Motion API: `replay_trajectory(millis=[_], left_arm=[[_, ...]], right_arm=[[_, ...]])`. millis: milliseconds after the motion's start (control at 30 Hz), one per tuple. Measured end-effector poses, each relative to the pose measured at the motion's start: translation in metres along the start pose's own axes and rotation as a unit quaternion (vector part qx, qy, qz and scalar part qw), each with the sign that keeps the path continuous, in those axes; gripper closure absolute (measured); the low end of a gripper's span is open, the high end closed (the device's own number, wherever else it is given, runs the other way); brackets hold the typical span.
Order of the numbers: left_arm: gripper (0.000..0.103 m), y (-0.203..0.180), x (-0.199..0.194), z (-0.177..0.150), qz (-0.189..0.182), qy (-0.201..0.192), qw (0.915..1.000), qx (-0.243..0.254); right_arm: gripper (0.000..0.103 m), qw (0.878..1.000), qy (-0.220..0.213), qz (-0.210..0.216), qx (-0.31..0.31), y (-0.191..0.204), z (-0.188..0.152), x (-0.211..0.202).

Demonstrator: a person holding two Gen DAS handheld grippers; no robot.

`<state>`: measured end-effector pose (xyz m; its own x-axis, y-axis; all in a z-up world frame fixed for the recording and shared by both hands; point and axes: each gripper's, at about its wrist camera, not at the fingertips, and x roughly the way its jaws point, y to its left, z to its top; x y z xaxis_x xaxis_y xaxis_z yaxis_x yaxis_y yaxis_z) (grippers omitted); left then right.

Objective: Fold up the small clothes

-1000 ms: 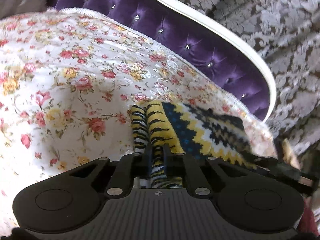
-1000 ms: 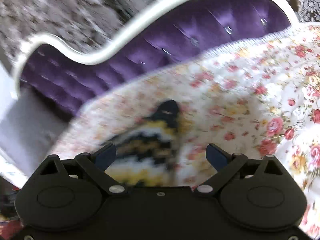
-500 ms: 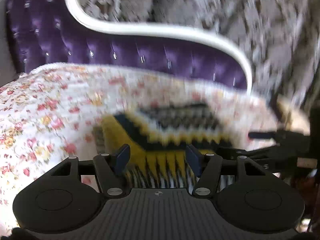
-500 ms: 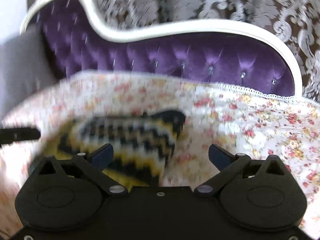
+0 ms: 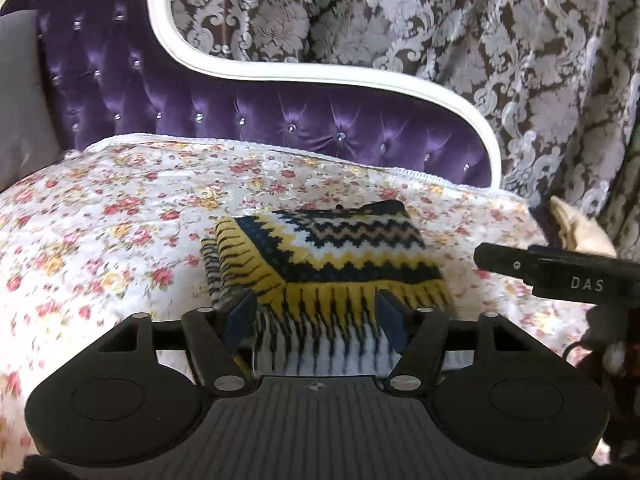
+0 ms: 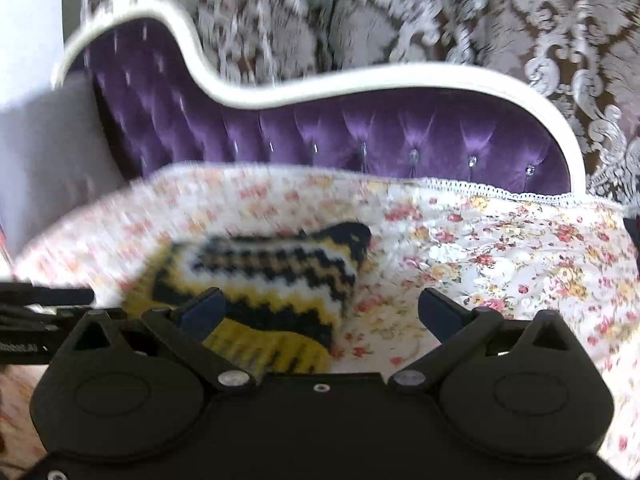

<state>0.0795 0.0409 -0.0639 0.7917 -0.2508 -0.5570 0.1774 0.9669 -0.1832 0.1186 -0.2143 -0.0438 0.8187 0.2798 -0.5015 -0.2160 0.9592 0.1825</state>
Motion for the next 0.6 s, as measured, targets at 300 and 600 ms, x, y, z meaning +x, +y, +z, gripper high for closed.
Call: replay_trajectory(millis=[300, 600], left_arm=[[0.034, -0.022, -0.039, -0.024, 0.026, 0.019, 0.9994, -0.012], [0.035, -0.044, -0.075, -0.044, 0.111, 0.000, 0.9937, -0.010]], right_arm=[[0.001, 0.998, 0.025, 0.039, 0.041, 0.011, -0.021, -0.041], [0.001, 1.000, 0.000, -0.010, -0.007, 0.039, -0.029, -0.085]])
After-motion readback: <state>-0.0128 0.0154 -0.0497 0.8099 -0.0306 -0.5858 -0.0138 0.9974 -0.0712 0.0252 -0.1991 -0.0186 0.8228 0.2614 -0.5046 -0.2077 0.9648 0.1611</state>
